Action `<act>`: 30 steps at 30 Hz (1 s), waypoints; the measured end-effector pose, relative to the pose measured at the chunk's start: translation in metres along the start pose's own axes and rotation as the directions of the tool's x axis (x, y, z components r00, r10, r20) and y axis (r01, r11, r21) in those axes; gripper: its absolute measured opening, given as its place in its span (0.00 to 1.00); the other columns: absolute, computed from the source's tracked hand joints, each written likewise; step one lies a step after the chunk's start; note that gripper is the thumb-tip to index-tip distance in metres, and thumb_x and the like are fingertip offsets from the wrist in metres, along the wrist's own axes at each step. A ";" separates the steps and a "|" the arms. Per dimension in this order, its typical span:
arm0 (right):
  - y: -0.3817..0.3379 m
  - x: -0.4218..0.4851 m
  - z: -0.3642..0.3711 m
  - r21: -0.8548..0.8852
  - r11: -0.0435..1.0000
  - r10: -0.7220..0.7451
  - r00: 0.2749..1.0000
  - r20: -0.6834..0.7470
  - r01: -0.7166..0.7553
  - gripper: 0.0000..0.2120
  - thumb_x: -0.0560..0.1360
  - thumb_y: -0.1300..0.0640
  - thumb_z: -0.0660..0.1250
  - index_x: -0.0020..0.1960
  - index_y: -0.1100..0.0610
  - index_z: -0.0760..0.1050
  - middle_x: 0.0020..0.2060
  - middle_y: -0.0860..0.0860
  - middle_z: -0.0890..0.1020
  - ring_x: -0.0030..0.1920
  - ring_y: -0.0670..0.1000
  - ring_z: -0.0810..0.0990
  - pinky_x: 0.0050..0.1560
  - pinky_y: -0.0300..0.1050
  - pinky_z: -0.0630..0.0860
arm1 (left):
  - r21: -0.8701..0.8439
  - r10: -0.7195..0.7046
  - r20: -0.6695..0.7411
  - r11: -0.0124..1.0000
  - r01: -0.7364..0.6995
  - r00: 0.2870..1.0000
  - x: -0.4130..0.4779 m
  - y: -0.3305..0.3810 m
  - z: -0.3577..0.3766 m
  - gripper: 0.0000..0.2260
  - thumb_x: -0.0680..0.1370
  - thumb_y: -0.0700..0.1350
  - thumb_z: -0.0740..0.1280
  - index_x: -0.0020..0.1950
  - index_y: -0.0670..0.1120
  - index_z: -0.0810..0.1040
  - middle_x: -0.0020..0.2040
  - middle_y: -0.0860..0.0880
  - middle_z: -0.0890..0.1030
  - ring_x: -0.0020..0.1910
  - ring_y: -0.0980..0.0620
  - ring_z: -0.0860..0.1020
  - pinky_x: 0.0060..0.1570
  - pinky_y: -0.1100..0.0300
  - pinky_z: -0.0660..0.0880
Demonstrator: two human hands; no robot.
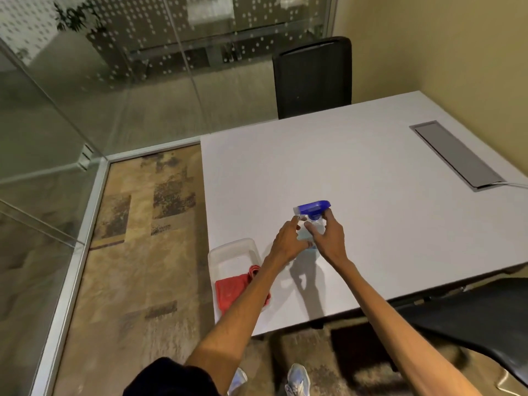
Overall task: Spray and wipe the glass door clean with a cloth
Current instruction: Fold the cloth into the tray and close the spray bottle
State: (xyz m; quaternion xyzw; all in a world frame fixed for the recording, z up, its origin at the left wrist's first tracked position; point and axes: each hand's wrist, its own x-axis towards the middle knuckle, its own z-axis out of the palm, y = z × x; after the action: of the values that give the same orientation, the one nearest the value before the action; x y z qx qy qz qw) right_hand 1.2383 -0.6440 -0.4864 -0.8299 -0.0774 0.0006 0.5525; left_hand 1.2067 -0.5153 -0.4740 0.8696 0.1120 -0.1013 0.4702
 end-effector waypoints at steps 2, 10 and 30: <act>0.001 -0.005 0.001 -0.030 0.999 0.023 0.999 -0.029 -0.024 0.15 0.77 0.52 0.71 0.61 0.54 0.73 0.51 0.49 0.82 0.52 0.51 0.80 0.51 0.39 0.73 | 0.013 0.005 0.028 1.000 -0.006 1.000 -0.004 -0.005 0.003 0.36 0.71 0.49 0.76 0.74 0.51 0.63 0.62 0.45 0.76 0.56 0.47 0.77 0.55 0.52 0.78; -0.011 -0.030 -0.003 -0.080 0.997 -0.010 1.000 0.021 0.011 0.13 0.77 0.49 0.69 0.58 0.52 0.75 0.50 0.49 0.83 0.50 0.50 0.80 0.48 0.41 0.74 | 0.010 -0.012 -0.005 1.000 0.012 1.000 -0.025 -0.011 0.005 0.34 0.70 0.52 0.77 0.73 0.48 0.66 0.68 0.49 0.70 0.65 0.50 0.72 0.62 0.56 0.72; -0.139 -0.004 0.034 0.315 0.947 -0.136 0.970 0.201 0.068 0.17 0.77 0.43 0.67 0.58 0.54 0.77 0.51 0.49 0.83 0.56 0.47 0.81 0.59 0.49 0.78 | -0.055 0.006 -0.317 0.998 -0.025 0.948 -0.047 0.005 -0.084 0.15 0.75 0.57 0.70 0.57 0.50 0.77 0.48 0.49 0.84 0.48 0.49 0.82 0.53 0.50 0.80</act>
State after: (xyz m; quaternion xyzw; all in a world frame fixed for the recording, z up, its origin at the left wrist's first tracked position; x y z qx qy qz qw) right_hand 1.2134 -0.5611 -0.3724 -0.7241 -0.1802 0.0755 0.6615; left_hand 1.1693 -0.4516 -0.4118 0.8614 0.1821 0.0465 0.4718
